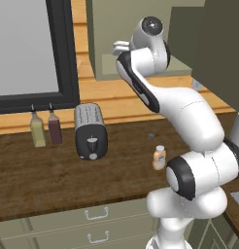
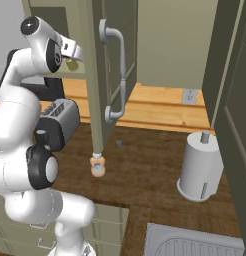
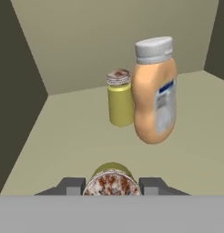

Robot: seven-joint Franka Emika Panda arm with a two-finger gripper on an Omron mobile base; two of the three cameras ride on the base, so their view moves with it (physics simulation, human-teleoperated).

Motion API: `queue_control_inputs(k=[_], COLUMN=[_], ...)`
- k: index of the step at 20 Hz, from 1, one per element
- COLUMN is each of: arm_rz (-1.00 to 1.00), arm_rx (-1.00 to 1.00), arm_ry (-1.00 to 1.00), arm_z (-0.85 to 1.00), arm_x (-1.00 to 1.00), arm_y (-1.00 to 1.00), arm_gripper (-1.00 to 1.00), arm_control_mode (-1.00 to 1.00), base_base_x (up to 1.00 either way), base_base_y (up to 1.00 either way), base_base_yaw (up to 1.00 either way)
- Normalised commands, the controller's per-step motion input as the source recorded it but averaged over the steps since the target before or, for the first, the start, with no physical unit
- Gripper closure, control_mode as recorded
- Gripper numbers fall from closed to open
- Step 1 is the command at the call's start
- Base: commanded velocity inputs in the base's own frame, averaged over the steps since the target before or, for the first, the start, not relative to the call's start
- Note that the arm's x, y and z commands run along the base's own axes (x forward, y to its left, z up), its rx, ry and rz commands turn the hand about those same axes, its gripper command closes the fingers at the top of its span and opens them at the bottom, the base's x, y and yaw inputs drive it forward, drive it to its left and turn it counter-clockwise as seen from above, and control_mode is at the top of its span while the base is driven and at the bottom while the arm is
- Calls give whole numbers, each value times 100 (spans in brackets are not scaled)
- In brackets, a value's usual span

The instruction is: Put the shaker and condiment bottle from the counter next to their counterparts in the cabinet.

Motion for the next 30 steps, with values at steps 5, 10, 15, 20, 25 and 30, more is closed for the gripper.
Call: queue_control_inputs(k=[5,10,15,20,25,30], arm_rz=[0,0,0,0,0,-1], arm_rx=[0,0,0,0,0,0], arm_ry=[0,1,0,0,0,0], arm_z=[0,0,0,0,0,-12], arm_x=[45,19,23,48,33,0], arm_y=[4,21,13,0,0,29], arm_gripper=[100,100,100,100,100,100], arm_control_mode=[-100,-100,-100,-100,-100,-100], base_base_x=[0,0,0,0,0,0], base_base_y=[0,0,0,0,0,0], base_base_yaw=[0,0,0,0,0,0])
